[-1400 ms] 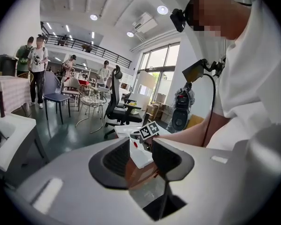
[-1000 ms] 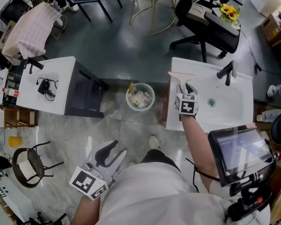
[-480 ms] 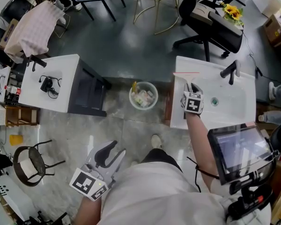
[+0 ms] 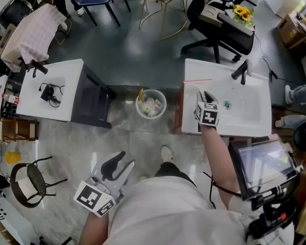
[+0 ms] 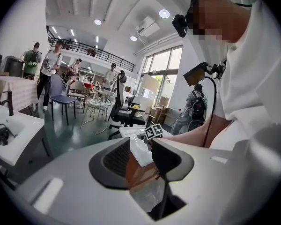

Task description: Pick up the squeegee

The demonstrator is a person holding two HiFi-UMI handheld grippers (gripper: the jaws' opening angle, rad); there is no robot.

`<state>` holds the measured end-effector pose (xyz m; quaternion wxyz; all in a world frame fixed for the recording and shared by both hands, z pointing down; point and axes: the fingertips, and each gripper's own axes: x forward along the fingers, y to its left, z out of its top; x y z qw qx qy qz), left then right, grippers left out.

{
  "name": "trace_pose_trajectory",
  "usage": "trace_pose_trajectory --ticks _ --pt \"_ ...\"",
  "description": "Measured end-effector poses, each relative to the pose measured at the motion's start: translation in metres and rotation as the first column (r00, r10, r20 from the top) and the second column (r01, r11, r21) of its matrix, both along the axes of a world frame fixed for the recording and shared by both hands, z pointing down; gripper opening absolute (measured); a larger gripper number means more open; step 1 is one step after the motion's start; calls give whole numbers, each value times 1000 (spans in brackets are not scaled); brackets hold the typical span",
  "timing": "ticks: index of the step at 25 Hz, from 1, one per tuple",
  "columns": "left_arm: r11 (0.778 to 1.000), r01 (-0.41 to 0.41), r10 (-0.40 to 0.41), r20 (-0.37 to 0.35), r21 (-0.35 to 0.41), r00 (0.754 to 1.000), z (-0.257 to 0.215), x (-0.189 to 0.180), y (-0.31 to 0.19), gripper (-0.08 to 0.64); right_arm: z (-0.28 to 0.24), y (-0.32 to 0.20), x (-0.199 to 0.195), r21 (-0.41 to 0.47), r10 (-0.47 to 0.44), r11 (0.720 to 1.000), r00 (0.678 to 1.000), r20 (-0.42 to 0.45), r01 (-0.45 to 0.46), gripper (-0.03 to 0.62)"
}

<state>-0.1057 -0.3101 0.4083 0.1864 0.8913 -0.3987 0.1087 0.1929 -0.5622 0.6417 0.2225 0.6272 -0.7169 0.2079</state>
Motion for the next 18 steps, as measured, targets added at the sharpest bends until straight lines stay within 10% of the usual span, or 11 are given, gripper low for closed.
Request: trace_pose_trajectory --ticks 18 --pt "994 -104 107 -112 36 988 -10 -29 112 118 -70 162 -23 85 1 996 1000 -14 1 103"
